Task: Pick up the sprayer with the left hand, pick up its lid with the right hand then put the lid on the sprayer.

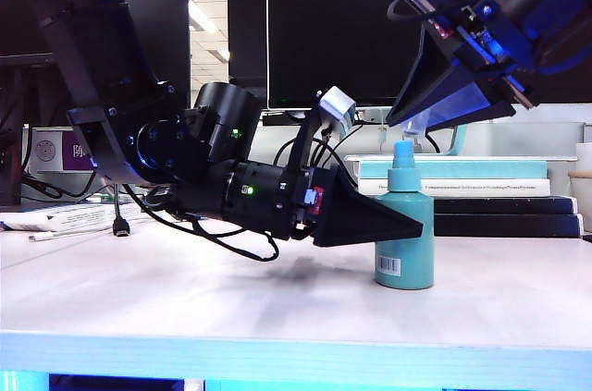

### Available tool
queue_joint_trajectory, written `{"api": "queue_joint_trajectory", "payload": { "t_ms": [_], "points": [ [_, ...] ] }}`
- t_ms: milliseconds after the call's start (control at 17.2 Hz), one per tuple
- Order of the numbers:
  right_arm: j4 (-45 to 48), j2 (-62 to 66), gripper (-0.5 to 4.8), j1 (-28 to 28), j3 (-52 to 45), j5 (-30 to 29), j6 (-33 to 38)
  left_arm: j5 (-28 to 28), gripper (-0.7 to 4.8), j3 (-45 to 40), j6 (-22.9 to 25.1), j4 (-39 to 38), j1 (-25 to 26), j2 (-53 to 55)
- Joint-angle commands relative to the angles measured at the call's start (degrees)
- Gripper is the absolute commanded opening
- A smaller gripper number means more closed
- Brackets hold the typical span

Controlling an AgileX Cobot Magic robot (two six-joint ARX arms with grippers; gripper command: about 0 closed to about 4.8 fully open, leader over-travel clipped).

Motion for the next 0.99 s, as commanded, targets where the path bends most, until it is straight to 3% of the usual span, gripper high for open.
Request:
{"api": "queue_joint_trajectory", "payload": {
  "t_ms": [58,581,639,697,813,929,987],
  "points": [
    [0.5,1.03,1.08,0.04,0.28,-0.09,-0.33,0.02,3.05,0.17,0.07,0.63,-0.13,0.0],
    [1.92,3.32,1.15,0.04,0.31,-0.31,-0.46,0.02,3.05,0.42,0.04,0.72,-0.13,0.92],
    [2.45,3.32,1.38,0.04,0.31,-0.35,-0.55,-0.02,3.05,0.42,0.07,0.7,-0.13,0.94],
    [4.0,3.34,2.56,0.04,0.31,-0.33,-0.52,-0.2,3.05,0.42,0.07,1.05,-0.13,0.94],
    [6.47,3.32,3.22,0.02,0.31,-0.37,-0.52,-0.22,3.1,0.61,0.02,1.66,-0.11,0.92],
    [9.18,3.32,4.25,0.02,0.31,-0.35,-0.5,-0.17,3.17,0.85,-0.42,1.57,-0.02,0.94],
    [10.73,3.32,4.46,0.0,0.33,-0.33,-0.48,-0.17,3.67,0.85,-0.7,1.53,-0.02,0.92]
  ]
}}
